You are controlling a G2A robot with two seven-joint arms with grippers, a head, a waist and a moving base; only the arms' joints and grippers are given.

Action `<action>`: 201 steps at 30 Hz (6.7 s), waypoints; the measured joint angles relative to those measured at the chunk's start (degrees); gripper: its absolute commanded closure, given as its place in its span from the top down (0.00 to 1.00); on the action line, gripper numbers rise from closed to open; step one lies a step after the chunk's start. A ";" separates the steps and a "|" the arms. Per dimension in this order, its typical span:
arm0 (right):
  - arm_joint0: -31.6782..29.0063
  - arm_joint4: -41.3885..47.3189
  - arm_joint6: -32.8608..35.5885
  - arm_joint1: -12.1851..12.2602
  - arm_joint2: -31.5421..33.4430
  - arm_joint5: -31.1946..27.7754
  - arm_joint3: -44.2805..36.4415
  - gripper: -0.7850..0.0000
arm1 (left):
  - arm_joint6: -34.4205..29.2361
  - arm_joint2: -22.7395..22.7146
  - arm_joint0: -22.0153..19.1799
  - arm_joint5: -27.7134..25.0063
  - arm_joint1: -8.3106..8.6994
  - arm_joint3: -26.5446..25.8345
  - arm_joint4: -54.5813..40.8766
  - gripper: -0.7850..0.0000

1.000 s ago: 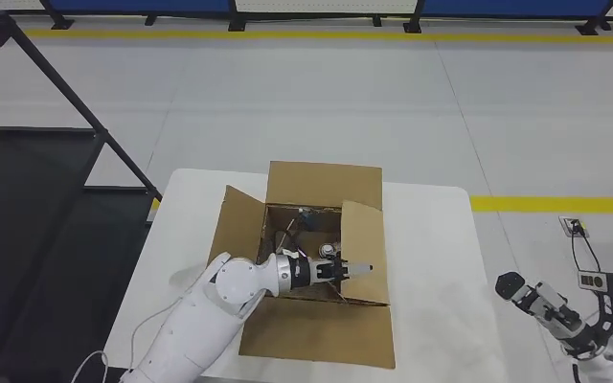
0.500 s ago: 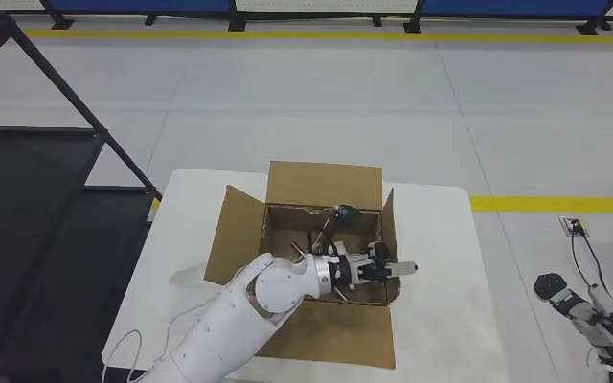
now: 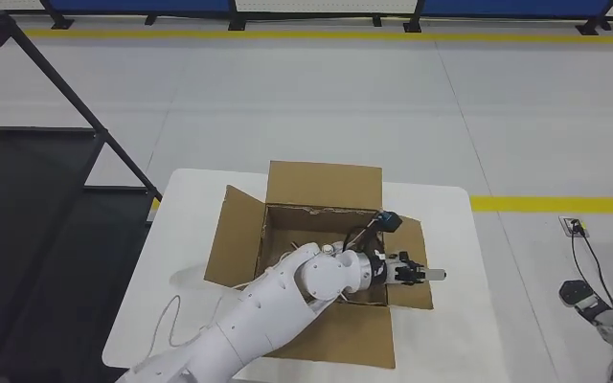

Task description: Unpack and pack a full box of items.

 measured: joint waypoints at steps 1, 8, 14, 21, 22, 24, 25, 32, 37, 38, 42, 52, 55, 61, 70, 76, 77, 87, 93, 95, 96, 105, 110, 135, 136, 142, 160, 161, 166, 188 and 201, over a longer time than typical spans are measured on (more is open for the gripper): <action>0.22 0.12 0.10 0.08 0.14 0.09 0.44 1.00 | -0.32 0.28 -0.37 0.18 -0.52 0.95 -0.21 1.00; 1.97 0.88 0.78 0.47 0.46 0.77 2.42 1.00 | -1.62 0.72 -2.44 -1.29 -3.53 5.86 -0.90 1.00; 3.26 -0.61 -0.51 0.67 0.14 -0.51 0.95 1.00 | -2.34 -3.05 -2.70 -4.61 -2.92 4.11 -1.08 1.00; 4.74 -5.67 -3.03 0.97 -1.43 -3.03 -4.98 1.00 | -3.77 -14.12 3.14 -5.01 2.81 -8.32 4.18 1.00; 4.78 -6.73 -3.52 0.97 -1.83 -3.52 -6.29 1.00 | -4.28 -16.39 4.83 -4.65 3.88 -11.03 4.95 1.00; 5.03 -9.48 -4.91 0.95 -2.86 -4.55 -9.39 1.00 | -5.75 -22.54 9.63 -3.56 6.46 -18.40 6.92 1.00; 5.20 -10.76 -5.66 0.92 -3.38 -4.69 -10.85 1.00 | -6.33 -25.47 12.06 -3.05 7.55 -21.99 7.94 1.00; 5.41 -25.81 -13.33 0.54 -9.91 -1.19 -26.39 1.00 | -10.42 -49.42 33.97 -0.38 13.52 -49.37 11.69 1.00; 5.59 -41.29 -20.19 -0.08 -17.31 1.98 -36.17 1.00 | -10.73 -62.78 45.41 -2.82 15.16 -57.92 8.03 1.00; 5.74 -45.13 -22.20 -0.31 -19.63 2.87 -38.21 1.00 | -10.50 -65.80 47.92 -3.77 15.44 -58.98 6.79 1.00; 7.27 -58.62 -27.01 -1.01 -28.07 5.98 -43.53 1.00 | -9.73 -74.30 55.65 -7.47 16.06 -60.55 2.08 1.00; 20.55 -91.97 -33.42 -4.14 -53.62 16.47 -39.07 1.00 | -8.10 -85.32 69.58 -18.33 16.57 -57.18 -9.24 1.00; 25.91 -98.18 -34.55 -5.73 -60.79 20.38 -34.13 1.00 | -8.73 -85.81 71.59 -20.86 16.67 -55.70 -11.69 1.00; 35.16 -104.16 -36.70 -9.13 -70.47 28.21 -24.24 1.00 | -10.38 -85.16 72.96 -24.21 16.97 -53.69 -14.25 1.00; 35.84 -104.50 -36.97 -9.37 -70.94 29.24 -23.44 1.00 | -10.85 -84.94 72.94 -24.79 17.03 -53.52 -14.64 1.00; 35.44 -104.96 -37.29 -9.67 -71.50 29.43 -22.52 1.00 | -10.77 -84.79 72.91 -24.58 17.03 -53.63 -14.62 1.00; 36.20 -105.30 -36.14 -10.08 -72.30 30.21 -21.37 1.00 | -10.64 -84.23 72.72 -23.74 17.05 -54.00 -14.54 1.00; 46.58 -101.14 -30.79 -15.31 -79.65 32.82 -6.42 0.46 | -7.85 -80.52 70.91 -20.19 17.32 -55.00 -12.22 1.00; 49.58 -100.11 -29.37 -17.56 -82.06 32.16 -0.43 0.00 | -6.37 -80.26 70.88 -20.10 17.52 -54.39 -11.53 1.00; 49.64 -100.40 -29.21 -17.94 -82.32 32.32 0.00 0.00 | -6.07 -80.26 70.86 -20.15 17.61 -54.29 -11.41 1.00; 49.55 -100.64 -29.17 -18.02 -82.31 32.40 -0.05 0.00 | -5.97 -80.25 70.84 -20.14 17.63 -54.26 -11.37 1.00; 45.14 -105.59 -30.70 -16.94 -78.65 36.47 -6.46 0.00 | -5.93 -80.23 70.84 -20.08 17.64 -54.25 -11.35 1.00; 39.68 -109.81 -32.90 -14.84 -73.15 37.00 -16.93 0.00 | -5.93 -80.23 70.84 -20.08 17.64 -54.25 -11.36 1.00; -1.09 -115.89 -42.37 -8.10 -25.65 44.60 -41.14 0.00 | -5.93 -80.23 70.84 -20.09 17.64 -54.25 -11.36 1.00; -0.61 -115.37 -42.48 -8.10 -25.55 43.97 -39.04 0.00 | -5.93 -80.23 70.84 -20.09 17.64 -54.25 -11.36 1.00; 2.61 -113.56 -44.66 -8.41 -27.11 41.73 -27.48 0.00 | -5.93 -80.23 70.84 -20.09 17.64 -54.25 -11.36 1.00; 4.71 -111.20 -48.21 -8.66 -26.98 37.89 -23.44 1.00 | -5.93 -80.23 70.84 -20.09 17.64 -54.25 -11.36 1.00; 3.62 -110.15 -50.51 -8.74 -26.24 38.07 -26.15 1.00 | -5.93 -80.23 70.84 -20.09 17.64 -54.25 -11.36 1.00; -4.14 -112.46 -58.83 -9.07 -25.26 41.26 -43.23 1.00 | -5.93 -80.23 70.84 -20.09 17.64 -54.25 -11.36 1.00; 47.07 -97.56 -15.91 -15.89 -68.05 24.95 -14.47 1.00 | -0.33 -86.29 71.77 -20.18 18.15 -53.79 -19.56 1.00; 55.43 -97.07 -16.06 -22.74 -81.63 35.39 8.65 1.00 | -0.34 -86.25 71.77 -20.18 18.15 -53.80 -19.53 1.00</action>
